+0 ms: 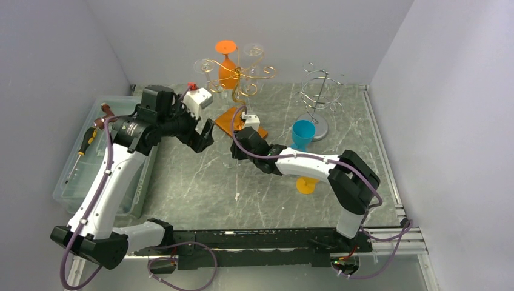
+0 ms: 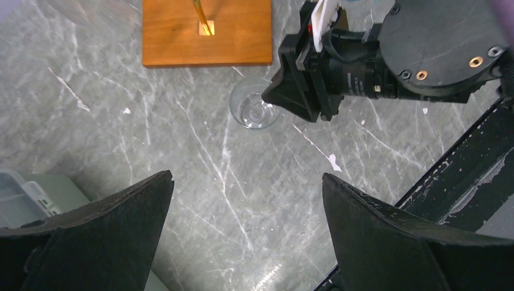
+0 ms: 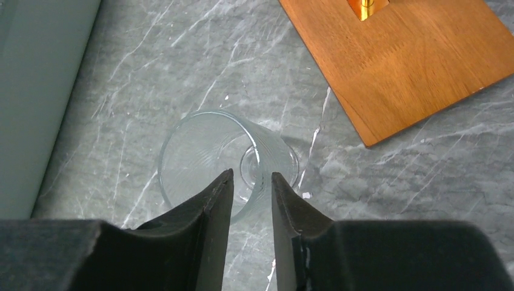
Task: Place the wine glass upside down on the wine glass rack
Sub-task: Pick up the wine glass at the center of the board.
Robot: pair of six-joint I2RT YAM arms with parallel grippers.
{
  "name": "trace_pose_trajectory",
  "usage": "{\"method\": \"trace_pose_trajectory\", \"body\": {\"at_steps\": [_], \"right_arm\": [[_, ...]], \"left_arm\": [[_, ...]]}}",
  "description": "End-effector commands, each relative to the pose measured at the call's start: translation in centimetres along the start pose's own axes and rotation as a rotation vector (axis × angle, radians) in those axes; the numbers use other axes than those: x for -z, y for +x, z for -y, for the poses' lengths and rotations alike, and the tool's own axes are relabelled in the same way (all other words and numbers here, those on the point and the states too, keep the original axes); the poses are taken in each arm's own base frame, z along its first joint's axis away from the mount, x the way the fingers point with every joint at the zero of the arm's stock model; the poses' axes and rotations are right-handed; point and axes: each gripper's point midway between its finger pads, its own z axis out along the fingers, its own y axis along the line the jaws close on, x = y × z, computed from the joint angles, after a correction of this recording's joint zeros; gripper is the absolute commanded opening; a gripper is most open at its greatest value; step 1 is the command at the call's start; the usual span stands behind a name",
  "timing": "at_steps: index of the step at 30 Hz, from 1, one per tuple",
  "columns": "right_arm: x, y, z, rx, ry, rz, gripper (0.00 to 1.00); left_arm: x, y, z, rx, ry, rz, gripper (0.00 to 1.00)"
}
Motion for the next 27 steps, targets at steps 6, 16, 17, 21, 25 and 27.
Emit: {"method": "trace_pose_trajectory", "body": {"at_steps": [6, 16, 17, 21, 25, 27], "right_arm": [[2.4, 1.7, 1.5, 0.007, -0.004, -0.054, 0.14], [4.7, 4.4, 2.9, -0.008, -0.017, -0.131, 0.07], [4.7, 4.6, 2.8, -0.015, -0.024, -0.137, 0.06], [4.4, 5.1, 2.4, -0.047, -0.067, -0.124, 0.00], [4.7, 5.5, 2.5, -0.077, -0.100, -0.098, 0.00], [4.9, 5.9, 2.9, -0.094, -0.098, -0.090, 0.00]], "left_arm": [[-1.0, 1.4, 1.2, -0.002, 0.048, 0.058, 1.00], [-2.6, 4.0, 2.4, -0.017, 0.127, 0.018, 1.00], [-2.8, 4.4, 2.5, -0.020, 0.133, 0.009, 1.00], [-3.9, 6.8, 2.7, -0.055, 0.161, -0.051, 0.96], [-5.1, 9.0, 2.7, -0.068, 0.185, -0.112, 0.92], [-6.0, 9.8, 2.9, -0.043, 0.211, -0.139, 0.90]]}}
